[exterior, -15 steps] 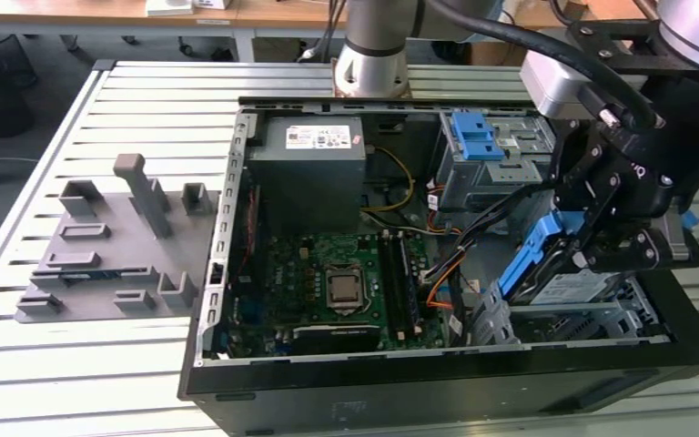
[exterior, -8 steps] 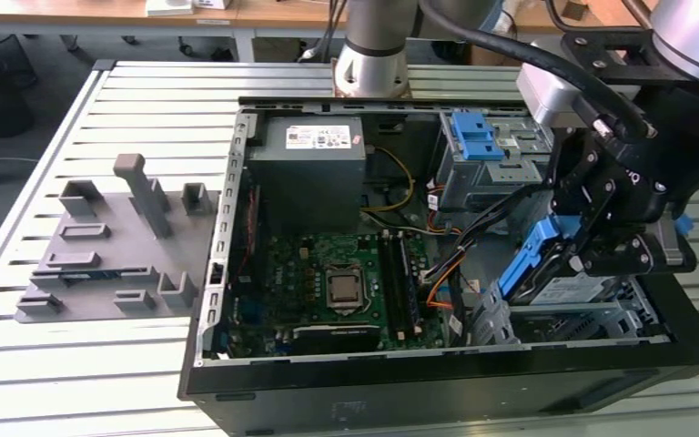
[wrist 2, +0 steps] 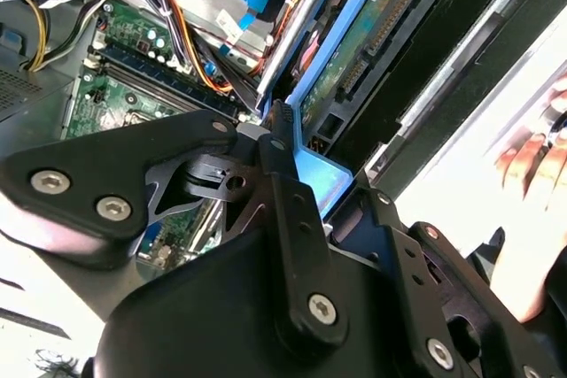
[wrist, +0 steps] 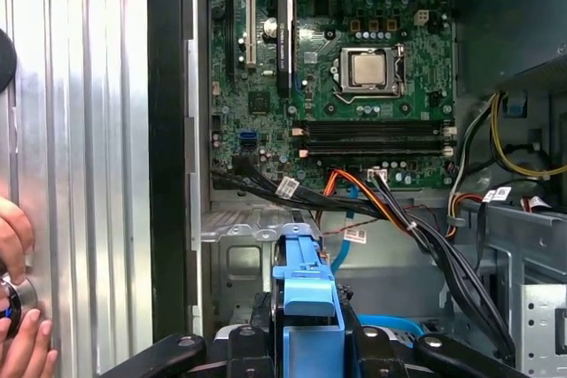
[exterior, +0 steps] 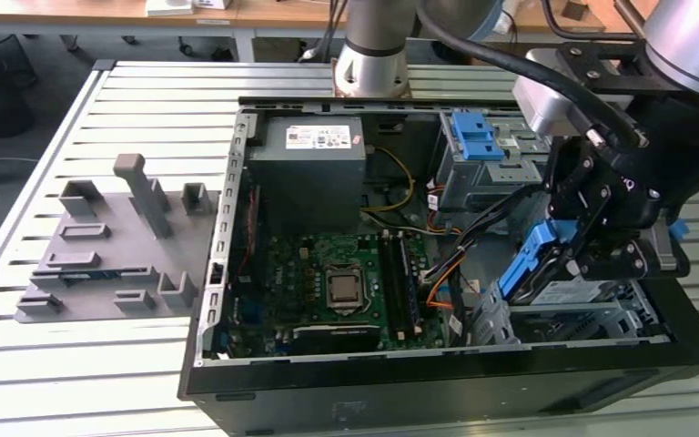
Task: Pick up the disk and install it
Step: 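Insert the disk into the insertion slot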
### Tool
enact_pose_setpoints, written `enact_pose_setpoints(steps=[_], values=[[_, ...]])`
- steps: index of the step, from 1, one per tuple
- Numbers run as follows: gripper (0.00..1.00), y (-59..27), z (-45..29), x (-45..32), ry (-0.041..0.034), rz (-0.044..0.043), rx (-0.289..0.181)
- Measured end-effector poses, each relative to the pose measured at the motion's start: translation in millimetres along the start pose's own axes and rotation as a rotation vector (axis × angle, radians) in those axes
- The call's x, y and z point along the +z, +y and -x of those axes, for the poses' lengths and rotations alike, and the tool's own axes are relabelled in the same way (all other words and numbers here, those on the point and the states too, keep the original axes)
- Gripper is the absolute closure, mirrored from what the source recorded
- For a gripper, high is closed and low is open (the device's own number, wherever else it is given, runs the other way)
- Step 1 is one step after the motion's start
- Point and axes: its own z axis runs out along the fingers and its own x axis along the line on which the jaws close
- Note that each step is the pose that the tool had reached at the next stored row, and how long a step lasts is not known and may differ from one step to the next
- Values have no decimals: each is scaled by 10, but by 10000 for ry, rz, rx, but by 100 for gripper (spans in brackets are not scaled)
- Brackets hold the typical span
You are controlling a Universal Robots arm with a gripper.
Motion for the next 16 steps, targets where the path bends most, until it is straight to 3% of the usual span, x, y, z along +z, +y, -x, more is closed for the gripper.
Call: enact_pose_setpoints(steps=[16], values=[[64, 0, -2, 97, -1, 0, 0]])
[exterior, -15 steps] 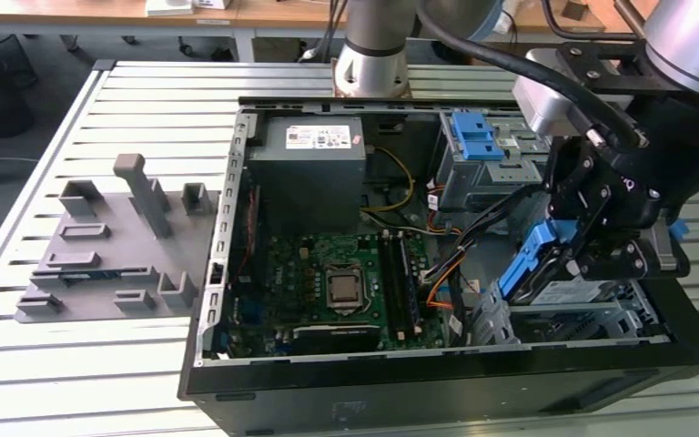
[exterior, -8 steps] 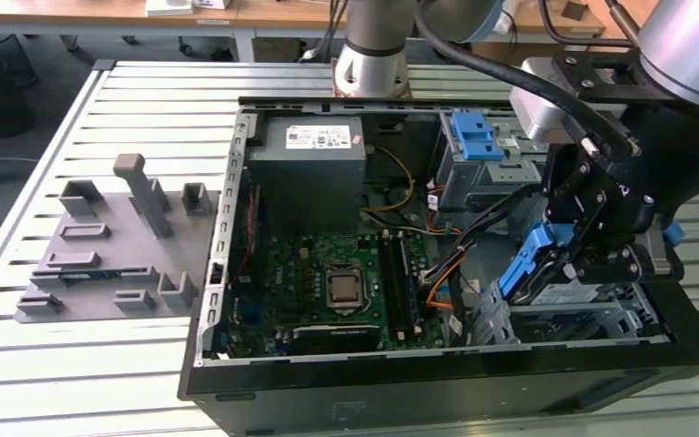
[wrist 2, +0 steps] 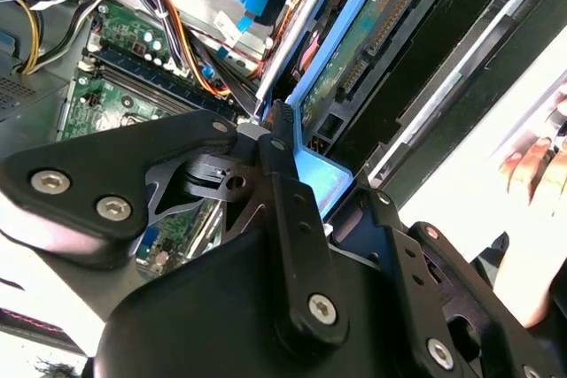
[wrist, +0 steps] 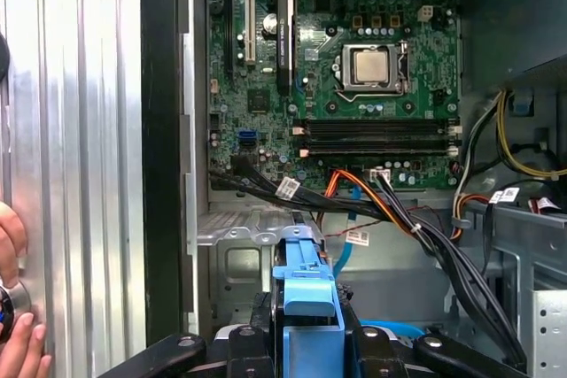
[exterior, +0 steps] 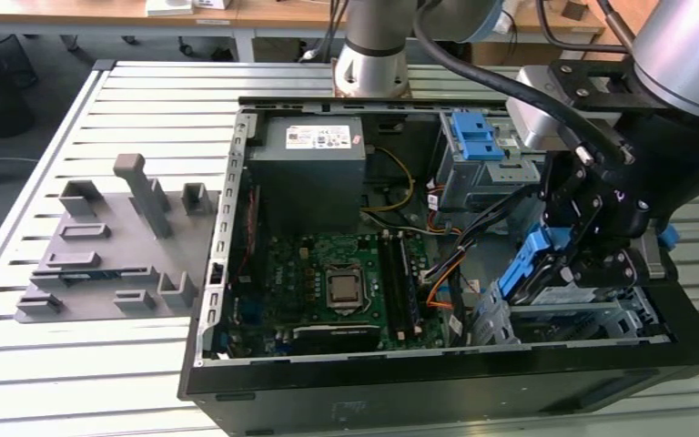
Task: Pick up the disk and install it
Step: 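Insert the disk into the insertion slot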
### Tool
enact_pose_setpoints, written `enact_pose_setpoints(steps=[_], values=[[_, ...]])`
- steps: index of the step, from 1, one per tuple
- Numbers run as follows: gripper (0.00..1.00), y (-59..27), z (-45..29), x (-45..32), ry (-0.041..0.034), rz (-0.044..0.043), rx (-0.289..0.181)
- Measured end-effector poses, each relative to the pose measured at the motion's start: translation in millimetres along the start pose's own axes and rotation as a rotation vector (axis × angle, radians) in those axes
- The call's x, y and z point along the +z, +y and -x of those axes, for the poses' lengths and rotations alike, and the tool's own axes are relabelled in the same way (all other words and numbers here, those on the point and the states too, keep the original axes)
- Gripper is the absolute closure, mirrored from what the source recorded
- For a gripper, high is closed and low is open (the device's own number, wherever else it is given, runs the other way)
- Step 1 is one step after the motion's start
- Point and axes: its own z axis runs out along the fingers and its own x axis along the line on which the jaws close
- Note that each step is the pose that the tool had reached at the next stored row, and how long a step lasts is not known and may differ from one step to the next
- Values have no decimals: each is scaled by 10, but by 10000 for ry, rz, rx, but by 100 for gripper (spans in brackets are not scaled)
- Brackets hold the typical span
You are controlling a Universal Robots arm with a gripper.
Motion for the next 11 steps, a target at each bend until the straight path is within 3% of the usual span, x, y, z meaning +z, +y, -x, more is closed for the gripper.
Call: enact_pose_setpoints(steps=[11], values=[[64, 0, -1, 56, 1, 0, 0]])
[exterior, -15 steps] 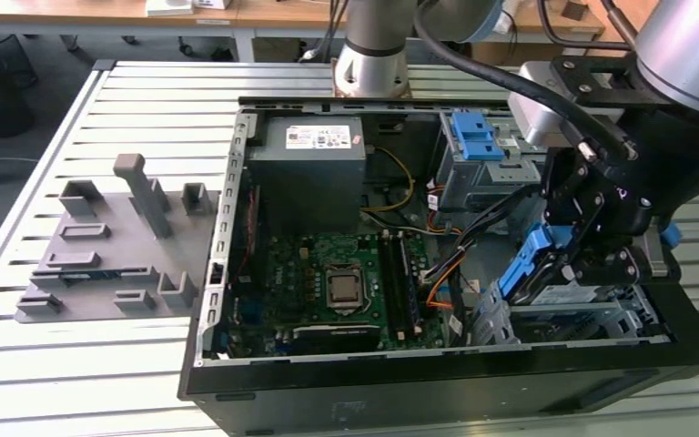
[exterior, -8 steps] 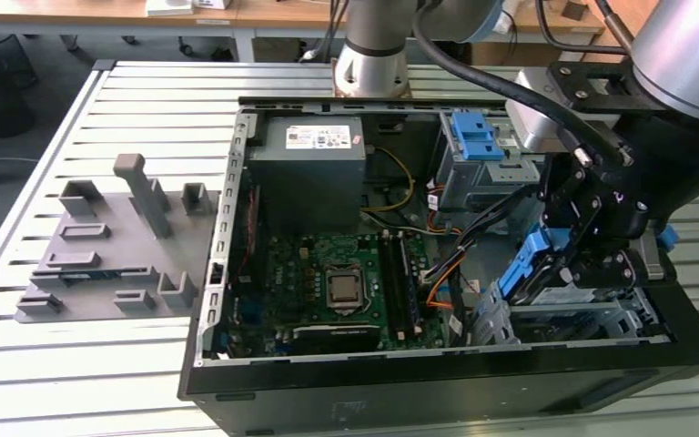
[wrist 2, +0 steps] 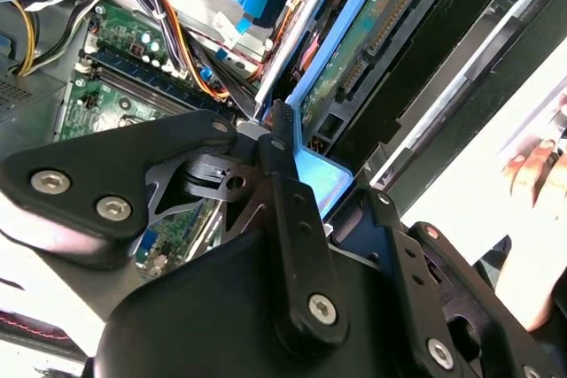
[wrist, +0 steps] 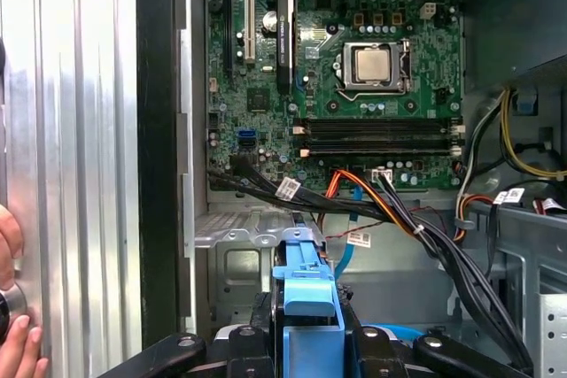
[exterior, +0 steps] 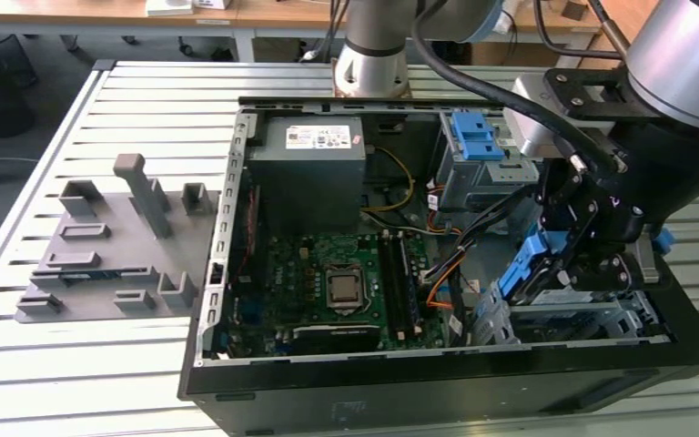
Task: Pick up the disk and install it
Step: 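Insert the disk into the insertion slot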
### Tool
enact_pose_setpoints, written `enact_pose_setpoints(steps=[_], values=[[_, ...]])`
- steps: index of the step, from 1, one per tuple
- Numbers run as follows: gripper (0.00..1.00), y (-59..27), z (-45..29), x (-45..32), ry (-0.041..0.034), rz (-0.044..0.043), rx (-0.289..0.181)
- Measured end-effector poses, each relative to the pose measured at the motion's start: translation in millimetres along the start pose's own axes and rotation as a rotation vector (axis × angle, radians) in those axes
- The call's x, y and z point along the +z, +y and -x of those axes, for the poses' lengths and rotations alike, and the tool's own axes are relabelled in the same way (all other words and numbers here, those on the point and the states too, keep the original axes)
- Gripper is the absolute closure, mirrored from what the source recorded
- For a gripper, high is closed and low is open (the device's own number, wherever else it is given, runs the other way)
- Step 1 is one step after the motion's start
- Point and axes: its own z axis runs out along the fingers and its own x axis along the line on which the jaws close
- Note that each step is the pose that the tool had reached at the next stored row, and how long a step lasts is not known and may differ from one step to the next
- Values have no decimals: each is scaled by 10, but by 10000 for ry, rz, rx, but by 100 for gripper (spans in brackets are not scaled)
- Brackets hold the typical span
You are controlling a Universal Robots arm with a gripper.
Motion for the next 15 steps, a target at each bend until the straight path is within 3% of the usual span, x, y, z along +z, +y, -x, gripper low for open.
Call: enact_pose_setpoints(steps=[9, 13, 15], values=[[64, 0, 0, 10, 0, -1, 0], [50, 0, 0, 12, 1, 0, 0], [50, 0, 0, 12, 0, 0, 0]])
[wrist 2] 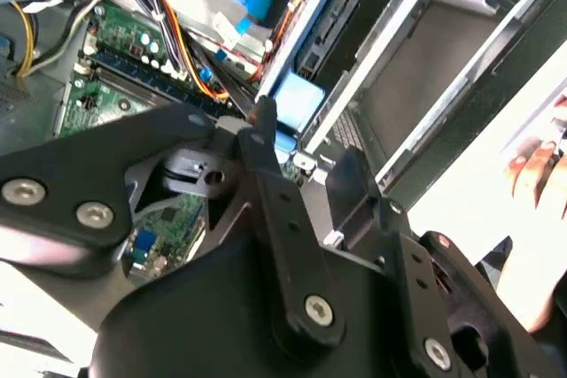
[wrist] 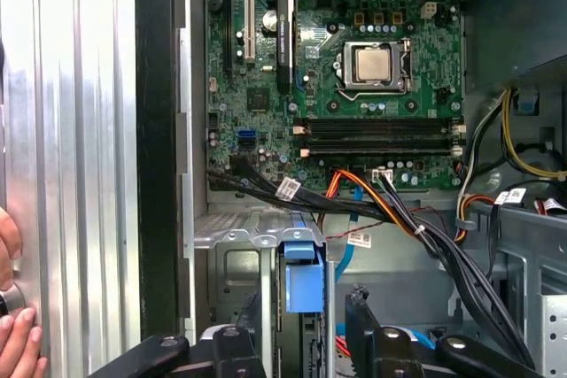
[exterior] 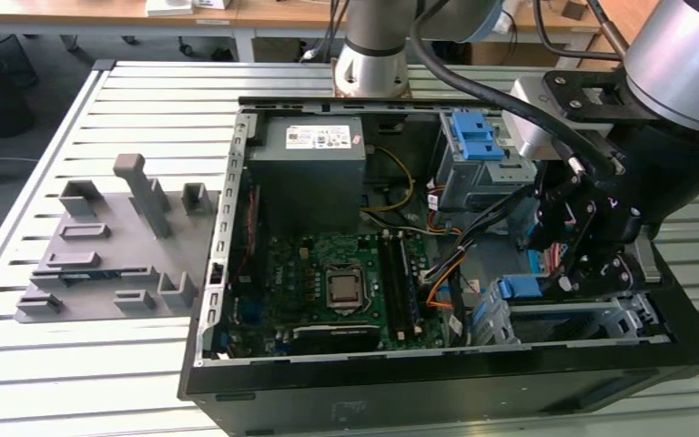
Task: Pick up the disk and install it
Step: 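Insert the disk into the insertion slot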
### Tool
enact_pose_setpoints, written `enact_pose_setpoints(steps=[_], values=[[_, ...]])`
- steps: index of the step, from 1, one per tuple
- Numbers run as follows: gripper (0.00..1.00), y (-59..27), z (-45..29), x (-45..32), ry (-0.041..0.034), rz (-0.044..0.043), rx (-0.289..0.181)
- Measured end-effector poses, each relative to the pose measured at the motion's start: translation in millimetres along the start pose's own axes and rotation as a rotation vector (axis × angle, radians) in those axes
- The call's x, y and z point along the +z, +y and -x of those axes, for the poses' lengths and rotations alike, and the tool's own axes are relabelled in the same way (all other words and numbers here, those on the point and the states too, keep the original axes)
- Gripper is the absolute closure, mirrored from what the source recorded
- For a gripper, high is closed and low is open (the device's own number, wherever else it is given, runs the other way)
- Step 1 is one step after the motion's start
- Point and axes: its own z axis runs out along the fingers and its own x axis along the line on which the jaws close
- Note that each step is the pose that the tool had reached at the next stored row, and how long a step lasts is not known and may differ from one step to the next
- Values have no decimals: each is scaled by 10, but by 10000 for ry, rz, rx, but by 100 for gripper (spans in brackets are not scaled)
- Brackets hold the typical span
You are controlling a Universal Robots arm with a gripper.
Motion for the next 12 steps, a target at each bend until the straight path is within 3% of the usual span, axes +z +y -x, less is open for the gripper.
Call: enact_pose_setpoints(steps=[4, 6, 12], values=[[51, 0, 0, 2, 0, 0, 0], [64, 0, 0, 2, 0, 0, 0], [81, 0, 0, 4, 0, 0, 0]])
